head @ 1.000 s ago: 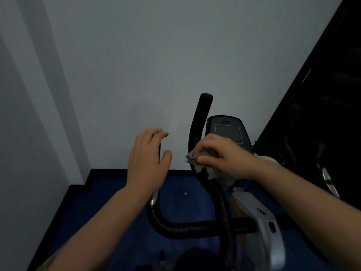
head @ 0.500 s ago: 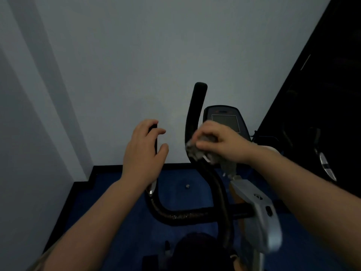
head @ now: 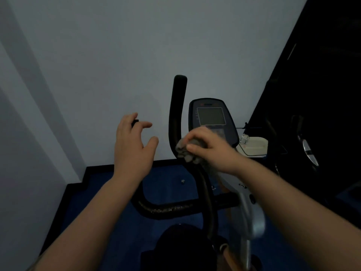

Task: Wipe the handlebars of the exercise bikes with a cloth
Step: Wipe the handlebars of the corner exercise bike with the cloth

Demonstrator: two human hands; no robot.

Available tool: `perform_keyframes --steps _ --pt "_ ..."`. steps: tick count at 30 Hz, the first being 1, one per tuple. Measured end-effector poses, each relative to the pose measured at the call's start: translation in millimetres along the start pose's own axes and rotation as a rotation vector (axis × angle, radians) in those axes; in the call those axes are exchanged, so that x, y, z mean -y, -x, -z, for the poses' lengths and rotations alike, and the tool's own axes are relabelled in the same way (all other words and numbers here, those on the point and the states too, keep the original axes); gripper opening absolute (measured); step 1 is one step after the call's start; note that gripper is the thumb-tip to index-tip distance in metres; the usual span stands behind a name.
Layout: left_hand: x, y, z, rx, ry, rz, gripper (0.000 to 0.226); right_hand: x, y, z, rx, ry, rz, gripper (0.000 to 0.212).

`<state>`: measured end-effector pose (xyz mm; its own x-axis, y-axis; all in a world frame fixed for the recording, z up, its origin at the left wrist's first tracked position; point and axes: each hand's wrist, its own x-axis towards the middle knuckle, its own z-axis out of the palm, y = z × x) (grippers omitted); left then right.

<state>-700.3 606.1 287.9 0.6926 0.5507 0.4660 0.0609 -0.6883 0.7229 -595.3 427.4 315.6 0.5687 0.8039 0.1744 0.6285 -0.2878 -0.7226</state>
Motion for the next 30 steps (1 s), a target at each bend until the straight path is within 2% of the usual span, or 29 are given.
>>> perform_keyframes --steps 2,5,8,10,11,12,14,17,23,30 --pt "-13.2 16.5 3.7 0.017 0.052 0.018 0.031 -4.2 -1.3 -20.4 -0.078 -0.086 -0.04 0.01" --pt "-31.2 59.7 9.4 0.145 0.137 0.015 0.025 -13.5 25.0 -19.5 -0.074 -0.016 0.019 0.015" --pt "-39.4 98.8 12.9 0.294 0.159 0.056 0.023 -11.4 54.9 0.8 0.091 0.128 0.021 0.014" --pt "-39.8 114.2 12.3 0.352 0.059 0.043 0.028 -5.4 54.3 15.5 0.246 0.225 -0.013 0.008" --pt "-39.1 119.2 11.7 0.368 -0.011 0.026 0.033 -1.1 47.2 18.9 0.254 0.262 -0.006 0.006" --pt "-37.5 123.2 10.6 0.38 -0.082 0.015 0.038 2.3 38.6 18.2 0.204 0.283 0.007 0.007" --pt "-34.6 131.2 9.3 0.396 -0.216 0.001 0.045 7.2 30.5 3.3 -0.008 0.261 -0.007 0.01" --pt "-33.9 141.9 8.7 0.406 -0.281 0.007 0.046 2.5 58.4 -32.4 -0.268 0.195 -0.081 0.008" --pt "-35.4 143.7 10.1 0.38 -0.216 0.024 0.041 -1.4 154.0 -69.7 -0.378 0.051 -0.105 0.02" --pt "-32.6 143.5 7.4 0.374 -0.264 -0.06 0.028 -3.0 122.3 -74.4 -0.547 0.06 -0.146 0.012"
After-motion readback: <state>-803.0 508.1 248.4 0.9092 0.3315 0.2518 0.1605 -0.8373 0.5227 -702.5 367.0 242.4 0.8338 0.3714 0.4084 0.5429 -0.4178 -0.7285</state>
